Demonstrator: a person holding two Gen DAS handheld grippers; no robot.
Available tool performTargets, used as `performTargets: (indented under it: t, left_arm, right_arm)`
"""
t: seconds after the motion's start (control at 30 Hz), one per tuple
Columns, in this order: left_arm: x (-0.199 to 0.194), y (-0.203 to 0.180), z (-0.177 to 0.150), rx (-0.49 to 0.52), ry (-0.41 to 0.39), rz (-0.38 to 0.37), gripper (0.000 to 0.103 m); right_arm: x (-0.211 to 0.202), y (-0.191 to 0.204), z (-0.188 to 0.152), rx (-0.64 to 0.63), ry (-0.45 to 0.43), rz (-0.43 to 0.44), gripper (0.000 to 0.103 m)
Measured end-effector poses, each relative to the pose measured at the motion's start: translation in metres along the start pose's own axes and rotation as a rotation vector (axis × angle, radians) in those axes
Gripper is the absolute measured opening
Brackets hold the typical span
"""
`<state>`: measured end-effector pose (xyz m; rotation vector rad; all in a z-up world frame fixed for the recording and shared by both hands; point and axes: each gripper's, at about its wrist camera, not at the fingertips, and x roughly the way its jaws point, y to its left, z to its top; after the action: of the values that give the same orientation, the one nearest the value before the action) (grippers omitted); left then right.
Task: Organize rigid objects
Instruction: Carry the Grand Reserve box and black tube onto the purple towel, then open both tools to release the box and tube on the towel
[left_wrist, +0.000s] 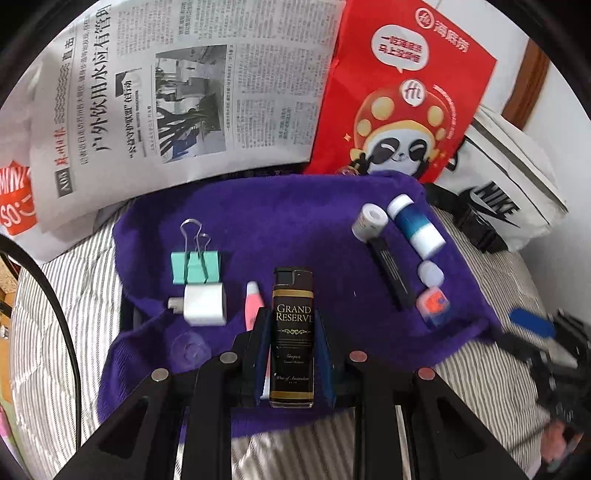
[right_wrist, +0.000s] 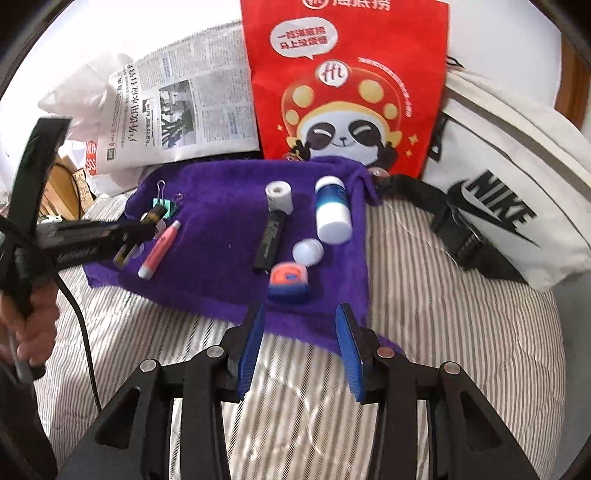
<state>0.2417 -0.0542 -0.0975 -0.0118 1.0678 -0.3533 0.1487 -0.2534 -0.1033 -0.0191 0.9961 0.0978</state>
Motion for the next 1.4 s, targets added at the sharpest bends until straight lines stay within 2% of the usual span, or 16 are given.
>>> performTargets:
  t: [0.23,0.5,0.87,1.03,1.1,1.23,1.27,1.3,1.33,1.4]
  left_arm:
    - [0.031,-0.010,0.013,0.014,0.037,0.007,0.023]
    - [0.058,-0.020,0.018,0.039,0.089,0.031,0.023]
    - [0.063,-0.025,0.015,0.086,0.106,0.065,0.024]
    - [0.064,-0.035,0.011,0.116,0.115,0.070,0.035]
    - [0.062,-0.038,0.006,0.121,0.121,0.064,0.043]
    - [0.047,-0.042,-0.003,0.115,0.107,0.082,0.044]
    - [0.039,-0.044,-0.005,0.115,0.091,0.081,0.049]
    - [0.031,-0.046,-0.008,0.119,0.085,0.069,0.061]
    - [0.023,-0.049,-0.012,0.123,0.074,0.069,0.068]
    - [0.008,-0.053,-0.016,0.139,0.046,0.087,0.075]
  right_arm:
    - [0.002,-0.010,-0.015,0.048,0.024,0.017,0.040]
    - [0.004,-0.014,-0.015,0.062,0.017,0.024,0.040]
    - [0.008,-0.018,-0.010,0.090,0.010,0.034,0.040]
    - [0.011,-0.017,-0.005,0.090,0.000,0.030,0.040]
    - [0.012,-0.018,-0.005,0.091,0.005,0.014,0.040]
    - [0.010,-0.020,-0.009,0.093,0.033,-0.018,0.042]
    - [0.007,-0.020,-0.010,0.097,0.035,-0.016,0.044]
    - [0.004,-0.020,-0.011,0.103,0.033,-0.014,0.044]
    - [0.001,-0.020,-0.012,0.109,0.030,-0.013,0.046]
    - [-0.007,-0.018,-0.013,0.118,0.025,-0.011,0.051]
